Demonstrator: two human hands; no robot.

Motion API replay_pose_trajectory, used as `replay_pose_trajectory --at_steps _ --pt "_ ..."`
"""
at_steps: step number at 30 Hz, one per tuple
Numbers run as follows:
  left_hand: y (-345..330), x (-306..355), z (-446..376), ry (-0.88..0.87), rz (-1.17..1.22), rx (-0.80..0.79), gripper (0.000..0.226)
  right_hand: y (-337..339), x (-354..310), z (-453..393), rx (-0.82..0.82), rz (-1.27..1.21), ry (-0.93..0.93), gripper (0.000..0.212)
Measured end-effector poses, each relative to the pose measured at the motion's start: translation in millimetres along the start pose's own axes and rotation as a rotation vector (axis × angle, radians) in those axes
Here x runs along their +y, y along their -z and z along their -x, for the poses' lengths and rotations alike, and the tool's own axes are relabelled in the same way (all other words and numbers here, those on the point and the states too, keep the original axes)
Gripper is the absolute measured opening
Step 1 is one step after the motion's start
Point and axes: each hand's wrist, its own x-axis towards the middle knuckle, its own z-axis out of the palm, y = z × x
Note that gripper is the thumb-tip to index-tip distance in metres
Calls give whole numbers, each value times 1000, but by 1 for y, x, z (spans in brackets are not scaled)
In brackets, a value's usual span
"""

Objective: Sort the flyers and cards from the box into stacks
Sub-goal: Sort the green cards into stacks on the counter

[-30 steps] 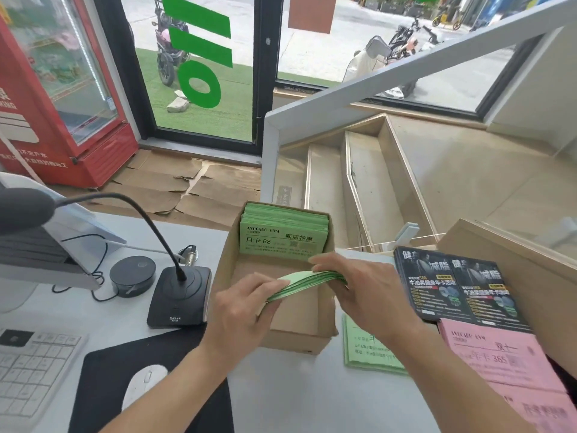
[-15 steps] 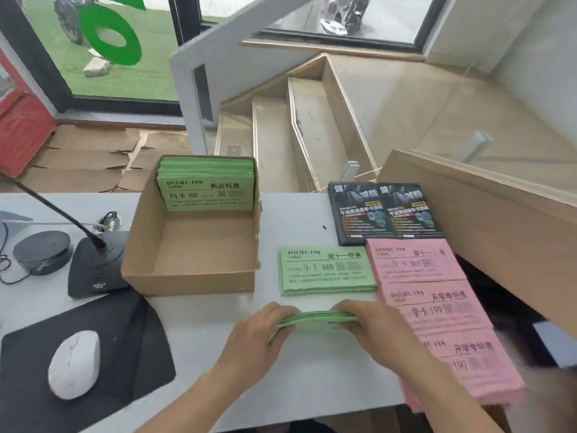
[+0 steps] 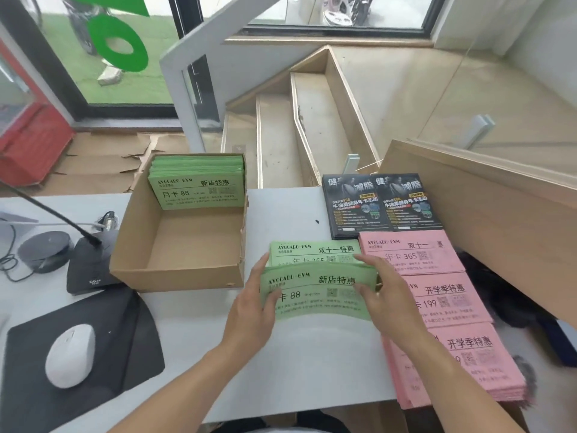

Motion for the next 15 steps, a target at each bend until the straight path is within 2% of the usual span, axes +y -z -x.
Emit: replay_pose_trajectory --at_steps 4,11,15 --pt "-14 19 -33 36 -37 82 74 -1 -8 -36 48 76 67 56" --pt "-24 17 -73 255 -82 55 74 -22 -6 -79 -40 407 77 52" --pt "-28 12 -72 335 -82 61 82 -33 2 -81 15 580 177 51"
